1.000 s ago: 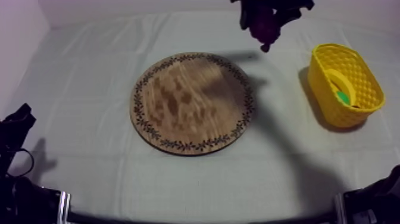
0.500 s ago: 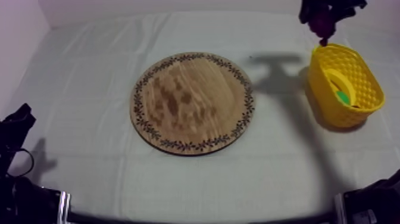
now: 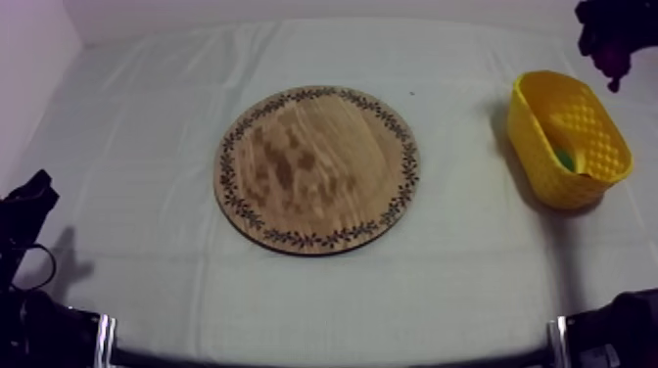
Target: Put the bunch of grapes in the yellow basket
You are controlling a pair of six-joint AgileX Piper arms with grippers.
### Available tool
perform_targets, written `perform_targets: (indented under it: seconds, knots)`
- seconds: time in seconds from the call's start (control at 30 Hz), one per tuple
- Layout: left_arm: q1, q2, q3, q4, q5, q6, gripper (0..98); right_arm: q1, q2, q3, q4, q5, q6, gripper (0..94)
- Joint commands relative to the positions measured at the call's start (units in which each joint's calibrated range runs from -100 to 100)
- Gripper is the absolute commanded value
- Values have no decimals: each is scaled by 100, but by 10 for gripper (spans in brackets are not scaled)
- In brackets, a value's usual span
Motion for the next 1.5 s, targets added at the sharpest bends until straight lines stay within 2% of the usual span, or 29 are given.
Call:
perform_targets:
  seconds: [0.0,0.23,0.47,0.67,0.77,0.97,1.07,1.17,1.47]
  knots:
    - [-1,3,4,1,3,-1,0,114,-32,178,28,-51,51,413]
    - [-1,3,4,1,3,-1,0,196,-15,710,84,-186,118,412]
    - [-1,3,4,1,3,-1,0,188,485,1465,181,-629,-1,411]
    - [-1,3,4,1,3,-1,0,248,1062,1722,151,-962,-79,414]
    - [-1,3,4,1,3,-1,0,230,1280,1736,145,-990,-78,459]
    - [-1,3,4,1,3,-1,0,204,1507,1627,102,-831,22,627]
    - [-1,3,4,1,3,-1,0,189,1507,1560,104,-790,54,665]
    - [-1,3,4,1,3,-1,0,170,1406,1483,111,-823,66,640]
    - [-1,3,4,1,3,-1,0,168,500,1370,48,-1175,-22,400]
